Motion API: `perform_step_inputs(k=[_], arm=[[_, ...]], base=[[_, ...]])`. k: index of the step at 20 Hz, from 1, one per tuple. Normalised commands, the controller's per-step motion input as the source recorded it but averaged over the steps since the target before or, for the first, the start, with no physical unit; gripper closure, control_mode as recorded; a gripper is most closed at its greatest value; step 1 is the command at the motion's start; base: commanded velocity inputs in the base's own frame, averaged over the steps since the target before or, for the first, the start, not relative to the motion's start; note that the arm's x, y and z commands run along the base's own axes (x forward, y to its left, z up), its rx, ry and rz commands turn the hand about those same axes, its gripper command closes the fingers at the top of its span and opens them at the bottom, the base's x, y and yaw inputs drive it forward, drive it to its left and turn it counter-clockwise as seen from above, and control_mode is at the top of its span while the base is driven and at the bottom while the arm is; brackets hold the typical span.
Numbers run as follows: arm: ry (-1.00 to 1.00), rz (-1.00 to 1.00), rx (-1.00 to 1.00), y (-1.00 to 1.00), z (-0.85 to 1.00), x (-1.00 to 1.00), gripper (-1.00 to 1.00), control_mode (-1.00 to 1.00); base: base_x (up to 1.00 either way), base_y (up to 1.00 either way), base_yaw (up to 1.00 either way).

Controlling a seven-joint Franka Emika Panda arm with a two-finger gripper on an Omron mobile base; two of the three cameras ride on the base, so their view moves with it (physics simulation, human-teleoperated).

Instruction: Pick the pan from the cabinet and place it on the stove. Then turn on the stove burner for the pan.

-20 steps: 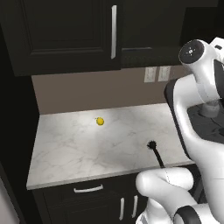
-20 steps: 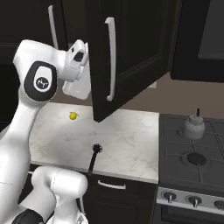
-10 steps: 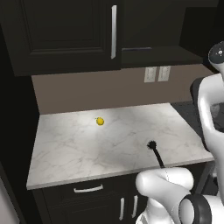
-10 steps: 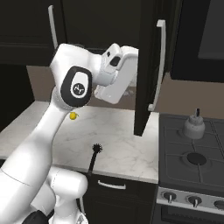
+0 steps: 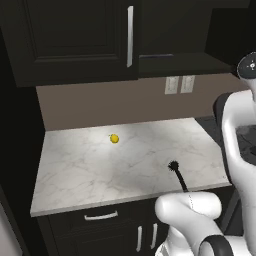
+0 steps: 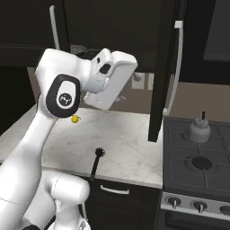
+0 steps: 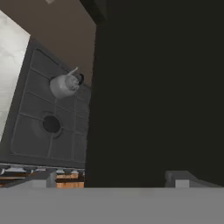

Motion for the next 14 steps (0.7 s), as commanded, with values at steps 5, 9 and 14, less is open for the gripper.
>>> perform_step_inputs(k=[5,9,14], arm=[[-0.18,0.01,0.0,1.0,-0.03,-0.37,-1.0,-1.0],[-0.3,0.0,0.02,1.0,0.0,-0.21,-1.0,-1.0],[-0.27,0.01,0.07,1.0,0.0,-0.01,-1.0,-1.0]], base=[[0.0,0.0,0.0],[0.0,0.0,0.0],[0.0,0.0,0.0]])
